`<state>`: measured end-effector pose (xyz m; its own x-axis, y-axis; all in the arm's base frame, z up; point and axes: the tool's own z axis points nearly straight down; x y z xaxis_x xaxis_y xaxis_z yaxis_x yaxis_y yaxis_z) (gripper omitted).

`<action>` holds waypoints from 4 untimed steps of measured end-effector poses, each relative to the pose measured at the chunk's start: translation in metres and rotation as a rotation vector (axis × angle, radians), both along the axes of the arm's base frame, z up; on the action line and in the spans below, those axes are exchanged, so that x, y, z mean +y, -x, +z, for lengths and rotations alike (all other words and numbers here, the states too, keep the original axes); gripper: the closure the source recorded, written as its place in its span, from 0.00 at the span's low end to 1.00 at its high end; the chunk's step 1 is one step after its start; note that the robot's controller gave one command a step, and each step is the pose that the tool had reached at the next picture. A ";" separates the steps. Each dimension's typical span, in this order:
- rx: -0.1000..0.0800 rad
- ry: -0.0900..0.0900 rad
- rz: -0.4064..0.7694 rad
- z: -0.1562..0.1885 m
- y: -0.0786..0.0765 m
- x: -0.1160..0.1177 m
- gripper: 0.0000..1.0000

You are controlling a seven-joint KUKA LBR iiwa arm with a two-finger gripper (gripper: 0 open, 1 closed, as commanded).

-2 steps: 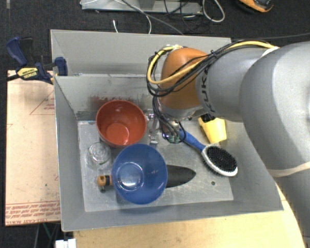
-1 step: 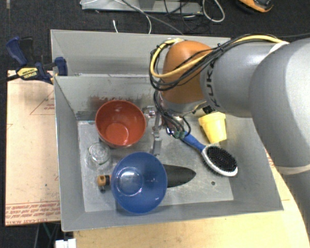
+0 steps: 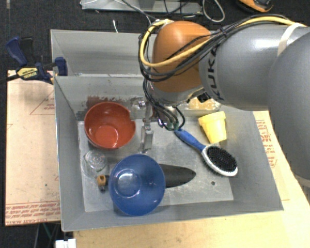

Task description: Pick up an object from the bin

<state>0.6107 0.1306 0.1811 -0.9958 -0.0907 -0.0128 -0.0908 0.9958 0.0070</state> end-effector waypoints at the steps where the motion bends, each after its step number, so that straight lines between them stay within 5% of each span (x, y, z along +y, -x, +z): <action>1: 0.002 0.006 0.141 -0.066 -0.003 -0.021 0.00; 2: -0.002 -0.001 0.110 -0.069 0.020 0.022 0.00; 3: 0.000 0.006 0.155 -0.113 -0.007 -0.024 0.00; 4: -0.018 0.001 0.273 -0.108 0.081 0.011 1.00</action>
Offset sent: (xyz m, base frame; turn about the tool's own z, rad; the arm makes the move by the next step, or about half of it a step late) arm -0.0190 0.0181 -0.0695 -0.1057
